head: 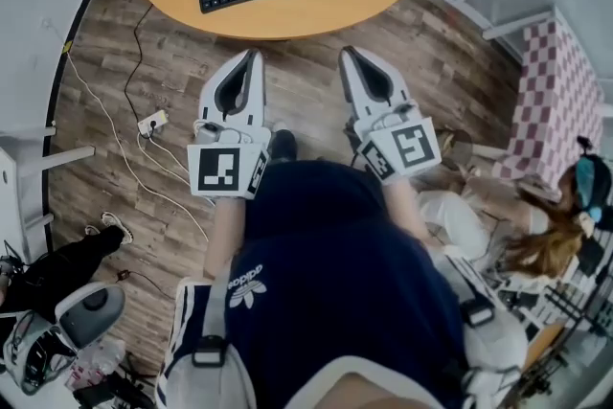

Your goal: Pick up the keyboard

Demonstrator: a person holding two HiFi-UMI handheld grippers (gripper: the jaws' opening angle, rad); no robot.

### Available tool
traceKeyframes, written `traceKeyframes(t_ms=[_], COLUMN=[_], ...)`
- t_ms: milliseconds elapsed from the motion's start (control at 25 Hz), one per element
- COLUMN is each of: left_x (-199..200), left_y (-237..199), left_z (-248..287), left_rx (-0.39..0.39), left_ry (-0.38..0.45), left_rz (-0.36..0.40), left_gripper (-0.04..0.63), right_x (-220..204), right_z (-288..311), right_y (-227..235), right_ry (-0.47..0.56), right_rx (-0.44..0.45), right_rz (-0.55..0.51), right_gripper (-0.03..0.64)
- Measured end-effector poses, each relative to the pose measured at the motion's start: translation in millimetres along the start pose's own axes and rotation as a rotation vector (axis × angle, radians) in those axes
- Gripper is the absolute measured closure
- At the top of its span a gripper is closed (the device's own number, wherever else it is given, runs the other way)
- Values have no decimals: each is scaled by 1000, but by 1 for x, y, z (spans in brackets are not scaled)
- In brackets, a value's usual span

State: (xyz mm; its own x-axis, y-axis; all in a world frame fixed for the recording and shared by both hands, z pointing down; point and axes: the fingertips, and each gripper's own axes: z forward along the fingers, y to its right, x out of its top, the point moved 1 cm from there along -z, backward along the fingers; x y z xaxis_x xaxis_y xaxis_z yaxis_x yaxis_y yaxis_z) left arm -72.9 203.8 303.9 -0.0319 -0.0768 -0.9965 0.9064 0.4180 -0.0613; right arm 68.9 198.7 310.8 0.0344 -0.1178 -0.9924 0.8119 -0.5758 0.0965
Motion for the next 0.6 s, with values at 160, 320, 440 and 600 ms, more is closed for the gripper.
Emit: traceKeyframes(t_ms=[160, 320, 440, 600], left_x=[0, -2, -1, -4], left_y=[-27, -42, -48, -50], left_z=[9, 18, 27, 44], left_rx=[-4, 2, 5, 10], left_ry=[1, -6, -7, -16], left_rz=[-1, -5, -1, 9], left_gripper=[594, 594, 594, 594], right_x=[1, 2, 4, 2], right_z=[23, 35, 43, 53], right_y=[3, 6, 13, 28], right_ry=[11, 11, 12, 12], right_rx=[-51, -66, -74, -83], right_rz=[7, 9, 10, 28], right_gripper=[615, 615, 615, 615])
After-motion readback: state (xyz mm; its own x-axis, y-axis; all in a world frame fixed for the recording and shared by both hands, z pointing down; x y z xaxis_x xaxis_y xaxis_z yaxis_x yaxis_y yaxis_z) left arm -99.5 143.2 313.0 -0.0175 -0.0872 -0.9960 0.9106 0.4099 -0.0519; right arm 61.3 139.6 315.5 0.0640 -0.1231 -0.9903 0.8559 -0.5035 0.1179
